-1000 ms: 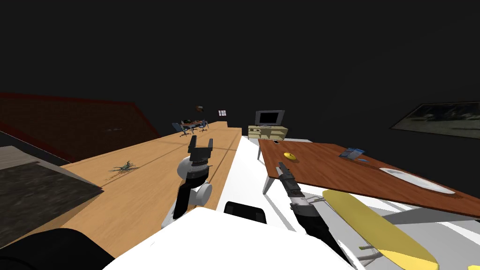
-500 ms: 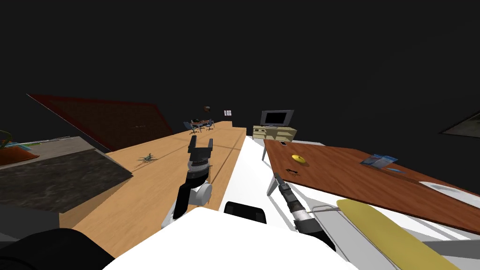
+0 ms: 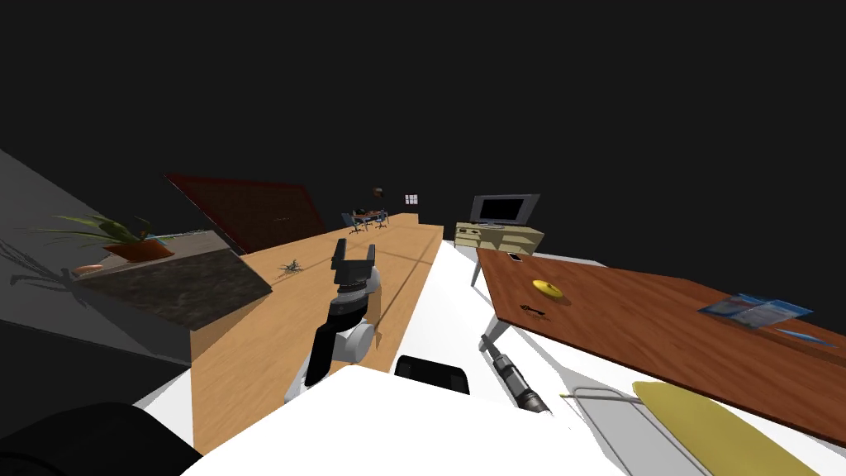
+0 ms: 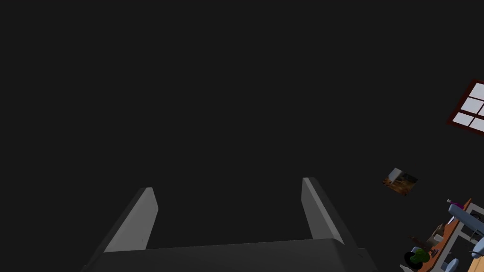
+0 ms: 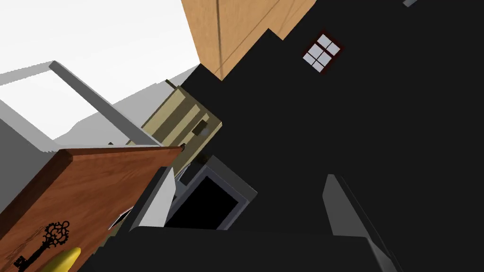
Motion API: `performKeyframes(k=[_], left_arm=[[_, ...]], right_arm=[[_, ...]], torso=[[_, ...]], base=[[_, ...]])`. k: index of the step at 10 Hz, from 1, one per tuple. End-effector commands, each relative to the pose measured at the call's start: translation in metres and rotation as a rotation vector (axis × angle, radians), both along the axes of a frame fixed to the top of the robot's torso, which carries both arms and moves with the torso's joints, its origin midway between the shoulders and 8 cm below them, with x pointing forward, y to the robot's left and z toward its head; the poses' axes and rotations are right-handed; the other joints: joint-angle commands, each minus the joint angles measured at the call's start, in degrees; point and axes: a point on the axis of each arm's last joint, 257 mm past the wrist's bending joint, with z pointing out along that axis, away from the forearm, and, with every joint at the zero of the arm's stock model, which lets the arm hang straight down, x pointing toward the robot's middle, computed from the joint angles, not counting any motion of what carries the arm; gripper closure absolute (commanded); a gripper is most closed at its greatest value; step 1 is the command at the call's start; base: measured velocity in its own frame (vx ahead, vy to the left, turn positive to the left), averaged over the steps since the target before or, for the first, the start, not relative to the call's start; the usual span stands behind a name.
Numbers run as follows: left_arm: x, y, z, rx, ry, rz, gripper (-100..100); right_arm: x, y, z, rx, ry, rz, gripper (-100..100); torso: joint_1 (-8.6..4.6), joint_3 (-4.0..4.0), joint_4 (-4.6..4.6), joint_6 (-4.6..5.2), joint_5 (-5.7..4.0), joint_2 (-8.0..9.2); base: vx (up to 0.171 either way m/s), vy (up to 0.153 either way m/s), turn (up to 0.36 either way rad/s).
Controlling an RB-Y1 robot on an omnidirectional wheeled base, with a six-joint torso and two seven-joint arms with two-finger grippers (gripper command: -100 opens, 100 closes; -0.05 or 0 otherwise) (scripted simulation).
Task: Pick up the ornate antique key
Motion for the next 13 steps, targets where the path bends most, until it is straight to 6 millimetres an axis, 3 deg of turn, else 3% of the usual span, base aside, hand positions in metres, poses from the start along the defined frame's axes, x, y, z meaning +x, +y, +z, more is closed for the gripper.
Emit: performKeyframes(k=[1,2,4,5,7,8,9,10,12,13], left_arm=[[0.000,0.000,0.000,0.000,0.000,0.000,0],[0.000,0.000,0.000,0.000,0.000,0.000,0],[0.000,0.000,0.000,0.000,0.000,0.000,0],[0.000,0.000,0.000,0.000,0.000,0.000,0],[0.000,0.000,0.000,0.000,0.000,0.000,0],[0.000,0.000,0.000,0.000,0.000,0.000,0],[0.000,0.000,0.000,0.000,0.000,0.000,0],[0.000,0.000,0.000,0.000,0.000,0.000,0],[0.000,0.000,0.000,0.000,0.000,0.000,0],[0.000,0.000,0.000,0.000,0.000,0.000,0]], right_arm=[[-0.026,-0.007,-0.031,-0.097,0.092,0.034,-100],[-0.026,-0.007,-0.031,-0.097,0.092,0.034,-100],[-0.080,-0.028,-0.083,-0.263,0.244,0.104,-100],[-0.082,-0.031,-0.085,-0.272,0.253,0.108,-100],[-0.143,-0.064,-0.127,-0.444,0.405,0.193,-100],[-0.145,-0.066,-0.128,-0.457,0.407,0.199,-100],[-0.176,-0.086,-0.143,-0.550,0.477,0.251,-100],[-0.176,-0.087,-0.144,-0.551,0.479,0.251,-100],[-0.235,-0.131,-0.165,-0.724,0.610,0.351,-100],[-0.237,-0.133,-0.165,-0.733,0.613,0.356,-100]], torso=[[0.00,0.00,0.00,0.00,0.00,0.00],[0.01,-0.01,-0.01,-0.02,0.00,-0.02],[-0.04,-0.04,-0.02,-0.03,-0.01,-0.07],[-0.05,-0.08,-0.03,-0.03,-0.01,-0.14],[-0.10,-0.10,-0.04,-0.02,-0.02,-0.18],[-0.12,-0.17,-0.06,-0.04,-0.03,-0.30],[-0.18,-0.17,-0.07,0.01,-0.03,-0.29],[-0.25,-0.21,-0.08,-0.02,-0.05,-0.37],[-0.26,-0.21,-0.08,-0.02,-0.05,-0.37],[-0.31,-0.28,-0.10,-0.04,-0.07,-0.50]], base=[[-0.001,0.033,0.196],[0.001,0.024,0.089],[0.018,0.029,0.250],[0.027,0.017,0.077],[0.056,0.011,0.229],[0.063,-0.015,0.105],[0.089,-0.028,0.167],[0.074,-0.027,0.084],[0.104,-0.039,0.260],[0.099,-0.053,0.071]])
